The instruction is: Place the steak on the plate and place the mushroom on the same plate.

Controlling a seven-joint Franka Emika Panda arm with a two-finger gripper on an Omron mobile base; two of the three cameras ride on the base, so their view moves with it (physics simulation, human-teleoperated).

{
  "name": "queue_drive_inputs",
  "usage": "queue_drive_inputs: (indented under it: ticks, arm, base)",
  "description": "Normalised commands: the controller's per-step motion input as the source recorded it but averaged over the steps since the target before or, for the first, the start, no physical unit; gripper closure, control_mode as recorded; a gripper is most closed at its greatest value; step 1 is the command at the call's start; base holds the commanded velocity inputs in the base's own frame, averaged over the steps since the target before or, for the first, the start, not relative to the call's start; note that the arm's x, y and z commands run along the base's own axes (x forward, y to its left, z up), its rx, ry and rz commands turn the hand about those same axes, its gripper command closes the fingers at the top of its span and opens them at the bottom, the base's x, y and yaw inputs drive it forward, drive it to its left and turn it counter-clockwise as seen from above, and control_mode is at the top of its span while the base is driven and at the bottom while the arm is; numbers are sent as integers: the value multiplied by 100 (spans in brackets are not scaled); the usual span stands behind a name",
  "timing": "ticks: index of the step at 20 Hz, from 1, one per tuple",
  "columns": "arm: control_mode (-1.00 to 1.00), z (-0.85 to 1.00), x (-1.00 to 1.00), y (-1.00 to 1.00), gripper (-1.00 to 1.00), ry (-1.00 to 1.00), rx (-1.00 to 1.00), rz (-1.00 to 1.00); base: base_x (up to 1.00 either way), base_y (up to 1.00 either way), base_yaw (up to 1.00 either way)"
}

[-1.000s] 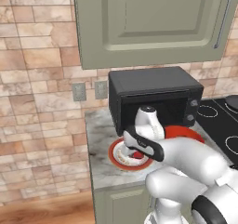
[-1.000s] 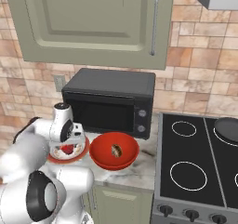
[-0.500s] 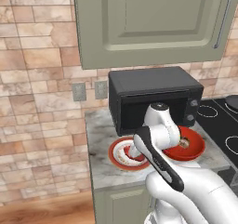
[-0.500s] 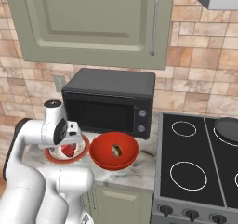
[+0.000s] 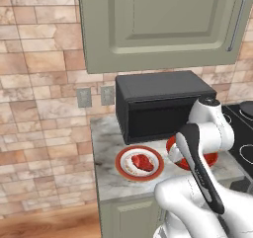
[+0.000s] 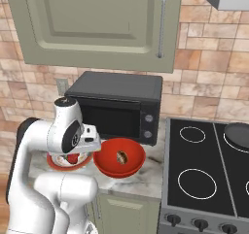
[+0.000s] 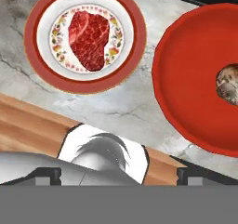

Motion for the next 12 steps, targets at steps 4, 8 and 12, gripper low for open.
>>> queue_drive_inputs:
  ticks: [4,8,12]
  arm:
    - [-100,49,-9,-83,-100,0,0,-16]
    - [-100,1,1,-65,-100,-2,0,-10]
    - [-100,-14,18,-33,-100,-1,0,-9]
  base:
    - [0,0,0]
    - [0,0,0]
    - [0,0,0]
